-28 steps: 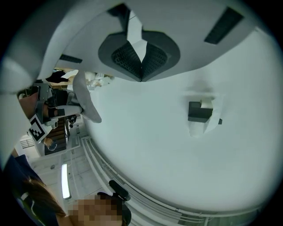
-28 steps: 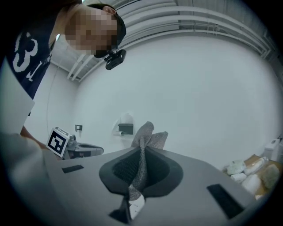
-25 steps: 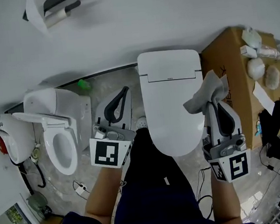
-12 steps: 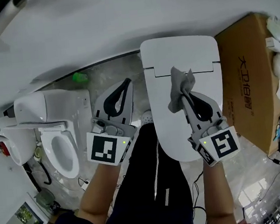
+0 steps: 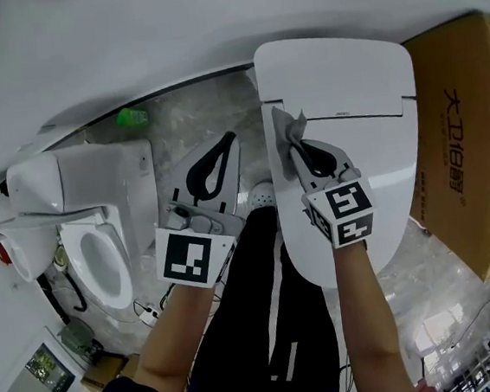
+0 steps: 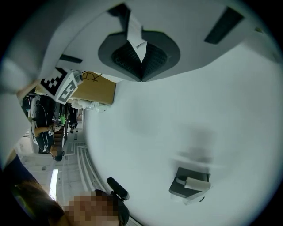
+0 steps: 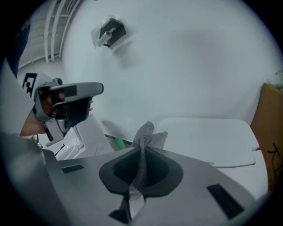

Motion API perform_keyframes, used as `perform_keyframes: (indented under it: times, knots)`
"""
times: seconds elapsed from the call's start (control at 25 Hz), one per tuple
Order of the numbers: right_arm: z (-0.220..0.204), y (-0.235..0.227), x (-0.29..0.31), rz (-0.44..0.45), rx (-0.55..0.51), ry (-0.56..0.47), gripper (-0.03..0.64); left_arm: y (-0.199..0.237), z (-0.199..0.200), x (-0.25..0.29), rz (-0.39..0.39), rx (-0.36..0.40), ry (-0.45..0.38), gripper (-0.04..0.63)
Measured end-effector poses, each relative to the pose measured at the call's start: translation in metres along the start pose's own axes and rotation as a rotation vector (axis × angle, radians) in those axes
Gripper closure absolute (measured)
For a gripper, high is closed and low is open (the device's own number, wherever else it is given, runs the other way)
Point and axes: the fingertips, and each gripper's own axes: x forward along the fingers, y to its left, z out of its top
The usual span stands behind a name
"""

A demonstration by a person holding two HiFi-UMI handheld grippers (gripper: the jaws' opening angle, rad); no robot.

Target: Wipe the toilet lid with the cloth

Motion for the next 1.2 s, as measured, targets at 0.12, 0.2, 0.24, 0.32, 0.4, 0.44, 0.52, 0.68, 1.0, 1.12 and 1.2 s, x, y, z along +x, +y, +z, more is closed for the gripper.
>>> perform_keyframes:
  times: [0.12,0.2,0.24,0.32,0.4,0.44,0.52,0.68,1.0,1.12,1.2]
  knots:
    - [-0.014,-0.010,0.033,-0.026,0.018,0.035,0.578,0.006,-0.014,0.000,-0.003,0.007,0.007,0.583]
    - [-0.023,-0.016,0.051,-0.040,0.014,0.069,0.578,0.008,-0.022,0.001,-0.003,0.005,0.020,0.581]
    - [-0.028,-0.018,0.058,-0.046,0.002,0.085,0.578,0.009,-0.026,0.001,-0.003,0.003,0.037,0.581]
    - [-0.034,-0.019,0.069,-0.059,-0.038,0.112,0.578,0.008,-0.033,0.002,-0.011,0.010,0.059,0.582]
    - [-0.038,-0.019,0.077,-0.076,-0.087,0.130,0.578,0.008,-0.036,0.004,-0.012,0.008,0.063,0.581]
    - [-0.040,-0.019,0.080,-0.085,-0.111,0.134,0.577,0.008,-0.038,0.004,-0.016,0.013,0.070,0.583]
    - [-0.042,-0.017,0.086,-0.103,-0.168,0.128,0.577,0.010,-0.041,0.004,-0.019,0.017,0.077,0.582]
    - [-0.042,-0.014,0.089,-0.111,-0.308,0.119,0.578,0.013,-0.040,0.008,-0.008,0.002,0.070,0.581]
    - [-0.048,-0.044,0.071,-0.094,-0.374,0.116,0.578,0.003,-0.042,0.020,-0.025,0.013,0.084,0.581]
    - [-0.054,-0.070,0.054,-0.116,-0.362,0.116,0.578,-0.004,-0.042,0.025,-0.041,0.022,0.081,0.581]
    - [-0.059,-0.093,0.041,-0.142,-0.351,0.114,0.578,-0.009,-0.043,0.028,-0.054,0.029,0.087,0.582]
